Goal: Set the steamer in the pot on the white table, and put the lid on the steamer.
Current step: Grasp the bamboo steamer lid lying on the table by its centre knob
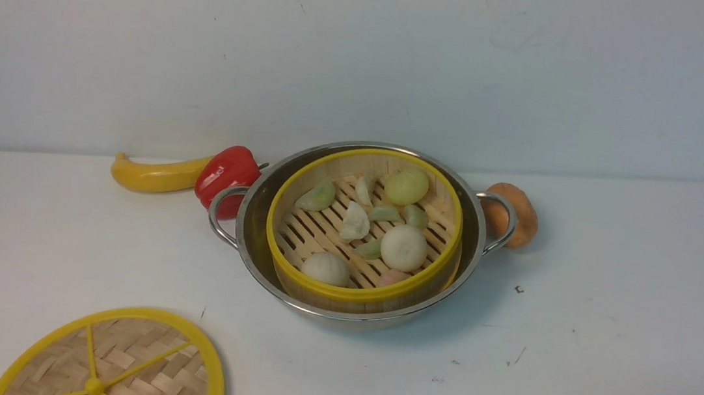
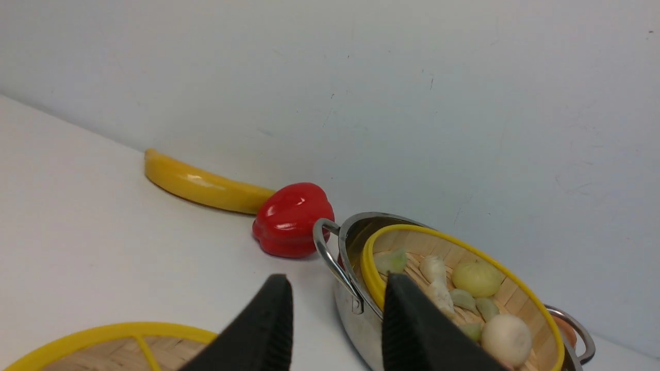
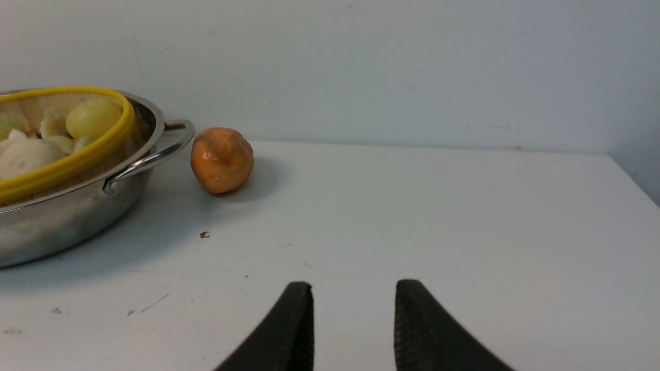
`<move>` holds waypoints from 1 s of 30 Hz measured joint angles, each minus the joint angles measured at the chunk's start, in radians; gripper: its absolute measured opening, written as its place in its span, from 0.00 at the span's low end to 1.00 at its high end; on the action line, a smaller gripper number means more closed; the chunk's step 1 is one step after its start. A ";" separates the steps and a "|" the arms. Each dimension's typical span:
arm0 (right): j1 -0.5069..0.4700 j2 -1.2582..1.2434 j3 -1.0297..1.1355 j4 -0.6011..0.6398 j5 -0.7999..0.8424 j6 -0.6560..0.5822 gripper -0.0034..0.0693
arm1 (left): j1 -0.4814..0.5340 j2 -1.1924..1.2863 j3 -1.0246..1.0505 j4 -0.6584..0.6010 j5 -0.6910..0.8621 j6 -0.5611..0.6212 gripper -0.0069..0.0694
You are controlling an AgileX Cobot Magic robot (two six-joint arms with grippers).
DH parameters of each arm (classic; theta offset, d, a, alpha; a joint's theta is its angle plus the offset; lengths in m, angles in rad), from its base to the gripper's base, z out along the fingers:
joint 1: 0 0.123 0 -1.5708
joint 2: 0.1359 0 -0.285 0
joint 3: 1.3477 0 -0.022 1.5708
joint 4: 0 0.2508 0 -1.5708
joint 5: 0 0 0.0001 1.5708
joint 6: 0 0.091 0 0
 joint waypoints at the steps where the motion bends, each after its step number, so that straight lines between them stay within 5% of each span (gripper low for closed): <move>1: 0.000 0.000 0.000 0.000 0.000 0.000 0.38 | 0.000 0.000 0.000 0.000 0.000 0.002 0.41; 8: 0.000 0.000 0.000 0.000 0.000 0.000 0.38 | 0.000 -0.001 0.000 -0.005 0.002 0.007 0.41; 17: 0.000 0.000 0.000 0.000 -0.001 -0.001 0.38 | 0.000 0.157 -0.171 -0.007 0.212 0.087 0.41; 23: 0.000 0.000 0.000 0.000 -0.001 0.000 0.38 | 0.000 0.386 -0.418 0.081 0.509 0.286 0.41; 30: 0.000 0.000 0.001 0.000 -0.001 0.000 0.38 | 0.000 0.714 -0.686 0.338 0.905 0.283 0.41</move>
